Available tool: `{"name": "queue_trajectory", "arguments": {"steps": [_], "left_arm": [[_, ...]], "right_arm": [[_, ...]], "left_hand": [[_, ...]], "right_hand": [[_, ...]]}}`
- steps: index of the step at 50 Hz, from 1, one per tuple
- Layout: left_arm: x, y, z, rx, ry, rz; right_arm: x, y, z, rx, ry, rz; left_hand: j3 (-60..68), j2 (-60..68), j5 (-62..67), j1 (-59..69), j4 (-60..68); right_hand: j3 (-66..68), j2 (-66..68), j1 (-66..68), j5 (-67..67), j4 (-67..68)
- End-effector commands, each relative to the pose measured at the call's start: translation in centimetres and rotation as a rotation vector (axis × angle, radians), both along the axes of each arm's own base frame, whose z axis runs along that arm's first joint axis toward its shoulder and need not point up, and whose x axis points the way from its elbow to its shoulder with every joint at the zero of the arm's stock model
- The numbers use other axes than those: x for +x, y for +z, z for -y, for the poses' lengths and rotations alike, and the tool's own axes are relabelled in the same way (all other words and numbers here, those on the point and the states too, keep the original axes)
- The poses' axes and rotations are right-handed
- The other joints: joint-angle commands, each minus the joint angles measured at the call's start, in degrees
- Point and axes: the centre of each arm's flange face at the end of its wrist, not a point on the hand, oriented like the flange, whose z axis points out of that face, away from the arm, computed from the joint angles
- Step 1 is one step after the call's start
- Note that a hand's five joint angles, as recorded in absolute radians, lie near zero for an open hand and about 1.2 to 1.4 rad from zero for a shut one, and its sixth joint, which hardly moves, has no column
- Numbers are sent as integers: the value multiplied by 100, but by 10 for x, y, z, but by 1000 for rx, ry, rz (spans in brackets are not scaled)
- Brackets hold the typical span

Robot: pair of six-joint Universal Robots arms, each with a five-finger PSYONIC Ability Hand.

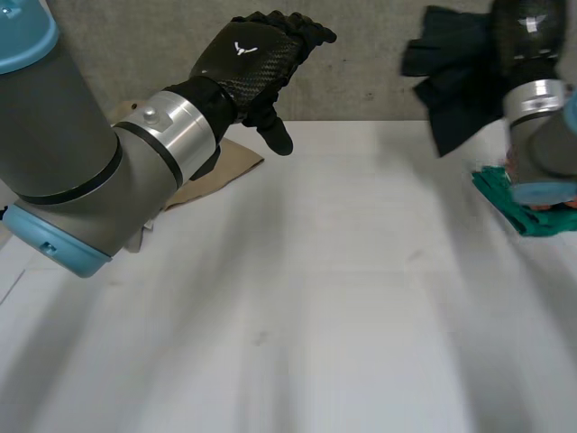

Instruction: Fold the laundry.

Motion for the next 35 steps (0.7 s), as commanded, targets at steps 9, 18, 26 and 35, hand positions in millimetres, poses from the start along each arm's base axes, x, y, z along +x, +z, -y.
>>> {"name": "queue_trajectory", "arguments": {"steps": [9, 18, 26, 35], "left_arm": [[-4, -10, 3, 22, -6, 11], [-5, -14, 4, 28, -4, 15], [-6, -15, 4, 31, -7, 17], [-5, -15, 5, 32, -4, 18]], "right_arm": [[-168, -98, 74, 166, -83, 51], [-216, -156, 63, 328, -2, 23], [-240, -163, 55, 353, 10, 28], [-239, -154, 48, 350, 35, 40]], "left_hand": [[-252, -122, -290, 24, -163], [-252, -122, -290, 24, -163], [-252, -122, -290, 24, -163], [-252, -122, -290, 24, -163]], "right_hand": [[1312, 1371, 1849, 1528, 1133], [1312, 1371, 1849, 1528, 1133], [1312, 1371, 1849, 1528, 1133], [-5688, -5629, -5151, -5472, -5867]]}}
